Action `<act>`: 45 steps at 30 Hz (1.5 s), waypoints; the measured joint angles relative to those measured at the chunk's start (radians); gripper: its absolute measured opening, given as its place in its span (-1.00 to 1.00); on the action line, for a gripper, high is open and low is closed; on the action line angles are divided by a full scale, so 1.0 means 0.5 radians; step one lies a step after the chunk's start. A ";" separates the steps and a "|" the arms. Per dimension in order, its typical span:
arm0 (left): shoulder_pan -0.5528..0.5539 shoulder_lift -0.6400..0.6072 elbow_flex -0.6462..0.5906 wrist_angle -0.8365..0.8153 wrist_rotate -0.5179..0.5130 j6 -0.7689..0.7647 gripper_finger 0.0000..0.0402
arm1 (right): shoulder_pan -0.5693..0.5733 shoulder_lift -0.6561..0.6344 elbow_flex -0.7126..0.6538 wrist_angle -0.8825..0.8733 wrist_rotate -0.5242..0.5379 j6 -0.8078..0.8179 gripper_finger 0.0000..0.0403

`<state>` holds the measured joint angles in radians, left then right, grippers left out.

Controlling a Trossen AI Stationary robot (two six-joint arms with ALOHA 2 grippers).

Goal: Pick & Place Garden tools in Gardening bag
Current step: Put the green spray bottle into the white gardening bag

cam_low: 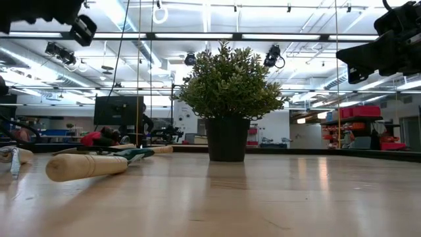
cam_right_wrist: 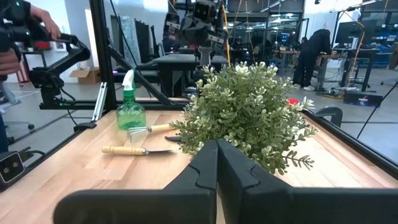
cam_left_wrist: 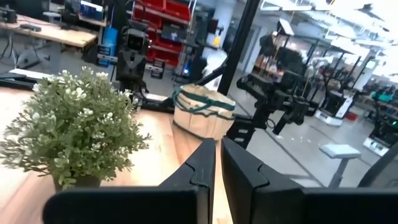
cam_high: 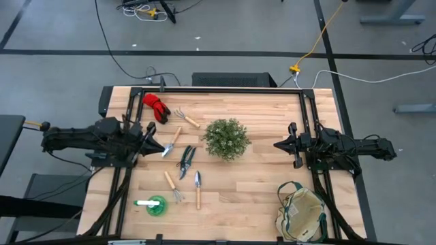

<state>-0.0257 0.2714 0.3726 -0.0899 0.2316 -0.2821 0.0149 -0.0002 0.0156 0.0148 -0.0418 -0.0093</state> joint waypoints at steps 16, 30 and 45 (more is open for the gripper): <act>-0.156 0.393 0.530 -0.568 -0.486 0.332 -0.84 | 0.000 0.000 0.000 0.001 0.000 0.000 -0.95; -0.726 0.581 0.590 -0.567 -0.614 0.333 -0.84 | 0.000 0.000 0.000 0.000 -0.001 0.000 -0.95; -1.214 0.609 0.590 -0.567 -0.451 0.289 -0.84 | -0.001 0.000 0.000 0.000 0.000 0.000 -0.95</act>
<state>-0.6328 0.5758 0.6677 -0.3734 0.0059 -0.1379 0.0147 -0.0002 0.0156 0.0151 -0.0420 -0.0095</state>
